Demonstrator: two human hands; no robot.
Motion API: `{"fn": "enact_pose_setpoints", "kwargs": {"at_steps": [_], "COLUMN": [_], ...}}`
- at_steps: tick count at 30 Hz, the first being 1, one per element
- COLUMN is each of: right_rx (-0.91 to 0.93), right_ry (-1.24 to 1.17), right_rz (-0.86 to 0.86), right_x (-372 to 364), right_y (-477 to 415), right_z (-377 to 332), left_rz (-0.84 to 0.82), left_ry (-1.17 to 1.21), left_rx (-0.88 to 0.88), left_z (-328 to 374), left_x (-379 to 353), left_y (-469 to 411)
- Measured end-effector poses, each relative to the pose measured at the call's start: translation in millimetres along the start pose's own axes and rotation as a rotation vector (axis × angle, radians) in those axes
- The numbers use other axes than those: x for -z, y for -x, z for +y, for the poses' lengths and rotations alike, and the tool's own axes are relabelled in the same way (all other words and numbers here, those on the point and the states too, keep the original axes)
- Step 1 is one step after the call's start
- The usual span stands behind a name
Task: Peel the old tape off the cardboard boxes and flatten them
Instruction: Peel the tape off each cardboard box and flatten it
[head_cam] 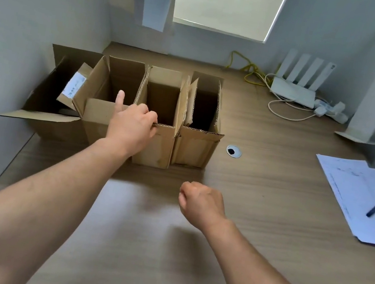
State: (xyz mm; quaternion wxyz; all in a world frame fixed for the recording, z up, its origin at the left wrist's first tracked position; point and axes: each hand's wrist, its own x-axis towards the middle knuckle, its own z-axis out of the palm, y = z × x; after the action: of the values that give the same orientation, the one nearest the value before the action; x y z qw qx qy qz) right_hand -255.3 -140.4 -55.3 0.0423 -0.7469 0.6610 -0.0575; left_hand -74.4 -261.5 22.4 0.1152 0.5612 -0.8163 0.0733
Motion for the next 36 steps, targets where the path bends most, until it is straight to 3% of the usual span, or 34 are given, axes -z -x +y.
{"fn": "enact_pose_setpoints", "kwargs": {"at_steps": [7, 13, 17, 20, 25, 29, 31, 33, 36], "right_rx": [-0.059, -0.466, -0.522, -0.537, -0.593, -0.649, -0.660, -0.677, -0.755], "right_ry": [-0.110, -0.932, -1.134, -1.068, -0.723, -0.624, -0.692, -0.928, -1.233], "right_rz": [0.028, -0.024, -0.075, -0.087, -0.006, 0.096, 0.143, 0.141, -0.038], "right_x": [26, 60, 76, 84, 95, 102, 105, 105, 102], "right_y": [30, 66, 87, 105, 123, 127, 129, 136, 148], "right_z": [8, 19, 35, 53, 97, 135, 143, 143, 130], "left_rz": [0.011, 0.018, 0.090, 0.058, 0.177, 0.297, 0.299, 0.215, -0.027], "left_ry": [0.071, 0.006, 0.063, 0.273, 0.544, 0.651, 0.726, 0.843, 1.236], "left_rx": [-0.085, -0.128, -0.161, -0.036, 0.093, 0.345, 0.514, 0.713, 0.963], "left_z": [45, 120, 164, 189, 194, 172, 161, 151, 141], "left_x": [27, 39, 49, 58, 84, 88, 82, 72, 58], "left_y": [52, 119, 150, 163, 171, 178, 182, 187, 191]}}
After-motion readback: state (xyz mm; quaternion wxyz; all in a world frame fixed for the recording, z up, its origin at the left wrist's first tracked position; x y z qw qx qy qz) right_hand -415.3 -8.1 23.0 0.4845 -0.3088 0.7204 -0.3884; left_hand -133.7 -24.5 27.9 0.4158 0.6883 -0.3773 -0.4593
